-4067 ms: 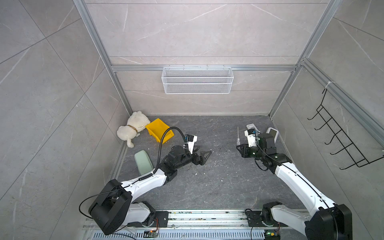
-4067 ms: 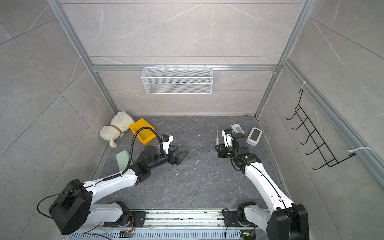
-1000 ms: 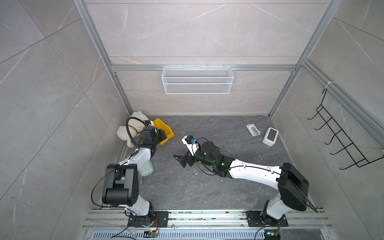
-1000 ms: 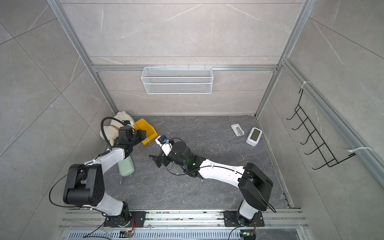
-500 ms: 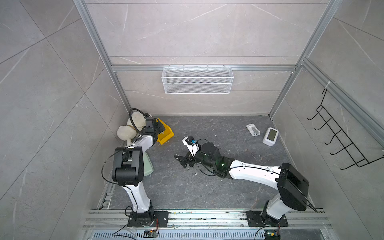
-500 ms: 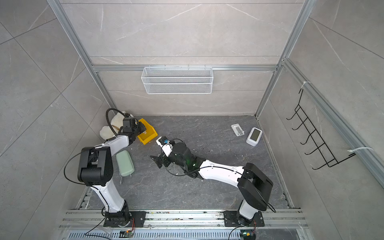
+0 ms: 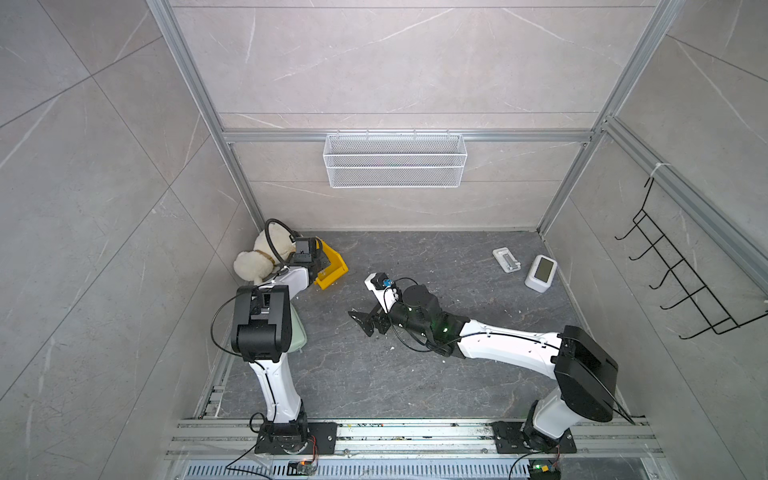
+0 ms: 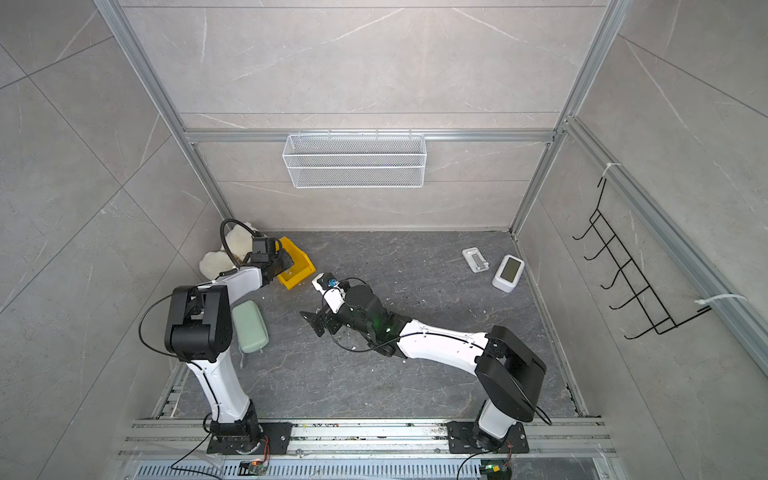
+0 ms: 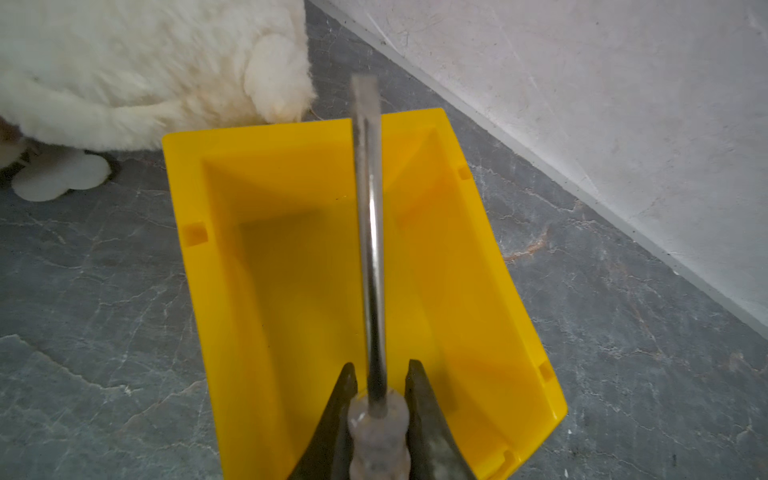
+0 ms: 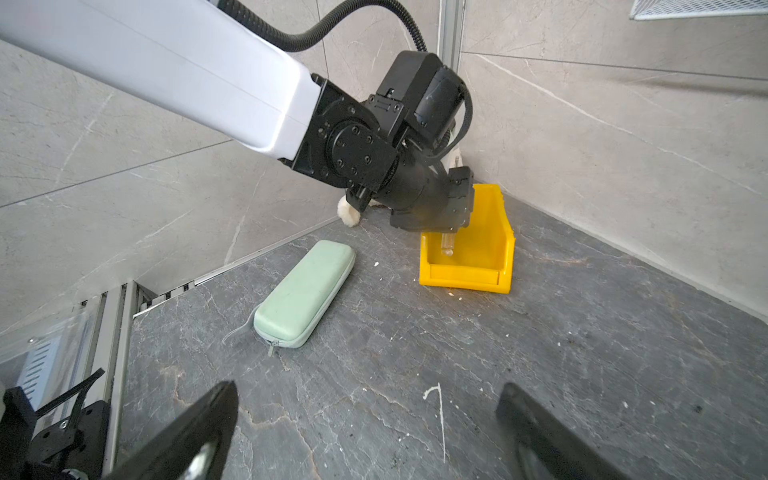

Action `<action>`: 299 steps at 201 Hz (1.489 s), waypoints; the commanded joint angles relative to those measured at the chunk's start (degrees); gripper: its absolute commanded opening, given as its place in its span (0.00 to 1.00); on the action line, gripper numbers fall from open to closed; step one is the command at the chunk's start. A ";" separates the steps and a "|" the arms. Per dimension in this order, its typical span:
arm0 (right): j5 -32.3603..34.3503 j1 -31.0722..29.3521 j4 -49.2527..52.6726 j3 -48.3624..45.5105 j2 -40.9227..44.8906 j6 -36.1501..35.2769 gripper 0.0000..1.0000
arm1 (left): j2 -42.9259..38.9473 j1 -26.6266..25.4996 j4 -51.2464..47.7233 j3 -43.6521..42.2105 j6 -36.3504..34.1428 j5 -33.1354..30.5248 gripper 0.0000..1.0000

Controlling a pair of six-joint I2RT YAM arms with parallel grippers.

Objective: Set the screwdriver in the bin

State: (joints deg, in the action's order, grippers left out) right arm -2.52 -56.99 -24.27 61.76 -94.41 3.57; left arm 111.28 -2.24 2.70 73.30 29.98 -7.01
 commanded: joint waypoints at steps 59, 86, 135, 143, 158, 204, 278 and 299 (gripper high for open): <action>1.01 -0.40 0.19 -0.99 1.75 -0.84 0.99 | -1.56 0.15 -0.68 3.00 -1.70 -1.96 0.53; 2.59 -0.40 -0.33 -2.08 2.71 -0.77 0.99 | -4.60 0.12 -0.50 2.22 -2.58 -2.05 0.64; 5.75 0.02 -0.85 -5.44 5.91 -2.18 0.99 | -14.29 -1.55 0.09 -0.69 -8.40 -3.05 0.84; 5.93 0.12 -1.11 -6.12 6.63 -2.35 0.99 | -16.20 -2.00 0.28 -1.86 -9.57 -3.10 0.87; 6.19 0.37 -1.51 -7.34 7.95 -2.72 0.99 | -20.28 -2.92 1.13 -5.30 -11.97 -3.64 0.92; 5.37 2.57 -0.89 -12.66 13.92 -3.18 0.99 | -35.88 -5.35 5.09 -21.91 -19.59 -4.08 1.00; 14.62 14.91 4.40 -26.99 30.75 -6.46 0.99 | -50.65 -7.78 22.20 -50.79 -29.81 -8.89 1.00; 21.83 19.71 5.81 -31.45 35.30 -9.65 1.00 | -48.37 -7.78 25.12 -54.27 -31.43 -11.72 1.00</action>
State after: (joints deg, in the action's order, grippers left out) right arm 10.26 -41.39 -21.58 34.57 -63.66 -1.74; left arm 61.54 -9.98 18.31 21.41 3.16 -13.98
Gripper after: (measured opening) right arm 0.994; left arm 0.999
